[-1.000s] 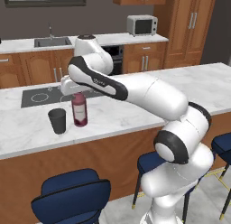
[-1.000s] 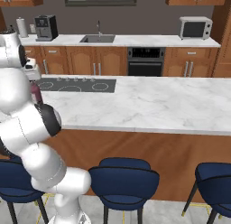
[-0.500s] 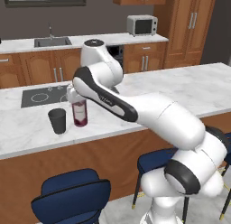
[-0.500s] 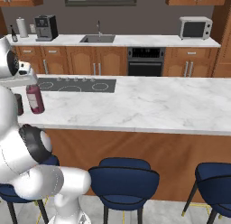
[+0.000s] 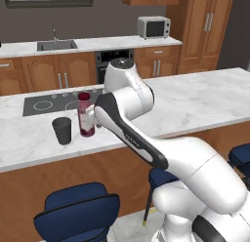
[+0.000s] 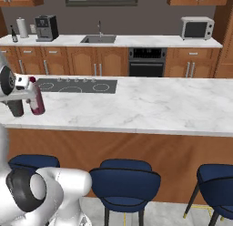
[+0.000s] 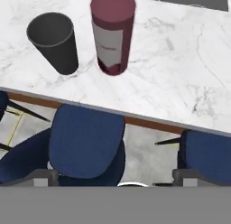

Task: There is a wine glass and glass cup on the dining counter. Place the wine bottle next to the wine glass and the juice bottle next to the glass cup.

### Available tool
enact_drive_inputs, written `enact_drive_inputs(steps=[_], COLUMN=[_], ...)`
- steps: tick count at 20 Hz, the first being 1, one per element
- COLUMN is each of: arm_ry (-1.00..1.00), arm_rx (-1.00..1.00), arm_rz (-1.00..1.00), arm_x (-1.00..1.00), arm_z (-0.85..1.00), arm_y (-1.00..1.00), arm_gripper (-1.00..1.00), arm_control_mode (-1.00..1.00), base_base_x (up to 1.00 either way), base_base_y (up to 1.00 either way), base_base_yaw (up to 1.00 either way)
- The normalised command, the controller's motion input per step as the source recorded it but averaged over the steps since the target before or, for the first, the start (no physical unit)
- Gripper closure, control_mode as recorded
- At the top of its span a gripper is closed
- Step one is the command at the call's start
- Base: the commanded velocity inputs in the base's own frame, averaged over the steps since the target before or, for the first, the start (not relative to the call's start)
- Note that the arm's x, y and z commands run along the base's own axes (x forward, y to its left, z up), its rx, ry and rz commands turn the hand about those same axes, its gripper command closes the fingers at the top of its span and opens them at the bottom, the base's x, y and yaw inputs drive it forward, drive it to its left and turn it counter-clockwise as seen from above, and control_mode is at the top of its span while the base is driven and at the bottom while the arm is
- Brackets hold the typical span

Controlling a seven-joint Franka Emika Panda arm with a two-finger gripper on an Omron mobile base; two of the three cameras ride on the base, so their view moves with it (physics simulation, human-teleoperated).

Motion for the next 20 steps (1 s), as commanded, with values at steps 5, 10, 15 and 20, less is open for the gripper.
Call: enact_drive_inputs(steps=[5, 10, 15, 20], arm_ry=[0.00, -0.01, 0.00, 0.00], arm_rx=[0.08, 0.05, 0.00, 0.00], arm_rz=[-0.04, -0.01, -0.08, -0.13], arm_x=[-0.65, -0.65, -0.41, -0.26], arm_z=[-0.07, -0.11, -0.28, -0.30], arm_y=[-0.41, -0.42, -0.39, -0.42], arm_gripper=[-1.00, -1.00, -1.00, -1.00], arm_control_mode=[-1.00, -1.00, -1.00, -1.00], base_base_x=[0.00, 0.00, 0.00, 0.00], base_base_y=[0.00, 0.00, 0.00, 0.00], base_base_yaw=[0.00, 0.00, 0.00, 0.00])
